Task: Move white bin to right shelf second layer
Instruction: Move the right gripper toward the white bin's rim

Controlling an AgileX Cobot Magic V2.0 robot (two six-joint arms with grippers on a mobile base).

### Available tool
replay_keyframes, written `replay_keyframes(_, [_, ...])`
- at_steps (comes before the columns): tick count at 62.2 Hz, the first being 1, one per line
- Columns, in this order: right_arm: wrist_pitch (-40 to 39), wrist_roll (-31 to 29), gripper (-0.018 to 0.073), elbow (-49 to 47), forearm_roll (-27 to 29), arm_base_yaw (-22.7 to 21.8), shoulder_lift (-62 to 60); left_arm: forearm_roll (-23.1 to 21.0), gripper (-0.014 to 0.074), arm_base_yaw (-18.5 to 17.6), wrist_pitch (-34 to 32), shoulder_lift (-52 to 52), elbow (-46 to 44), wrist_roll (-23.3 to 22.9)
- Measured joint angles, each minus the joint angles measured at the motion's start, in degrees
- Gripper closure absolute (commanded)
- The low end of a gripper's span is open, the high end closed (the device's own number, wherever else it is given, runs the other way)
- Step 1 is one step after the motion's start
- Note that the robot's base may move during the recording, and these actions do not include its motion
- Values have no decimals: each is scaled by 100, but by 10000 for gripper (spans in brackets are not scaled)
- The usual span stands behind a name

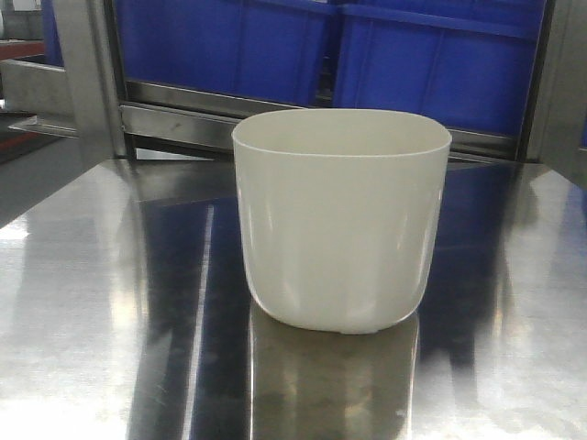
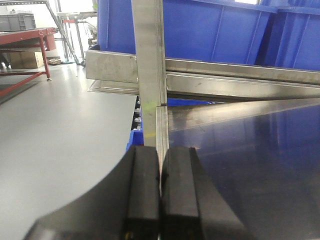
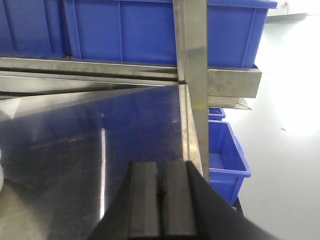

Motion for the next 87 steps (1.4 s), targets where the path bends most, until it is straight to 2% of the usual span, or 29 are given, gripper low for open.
replay_keyframes(71, [0,0,510,0,0,0,0,0,512,0,0,0,0,0])
replay_keyframes(87, [-426,0,510,0,0,0,0,0,512,0,0,0,0,0])
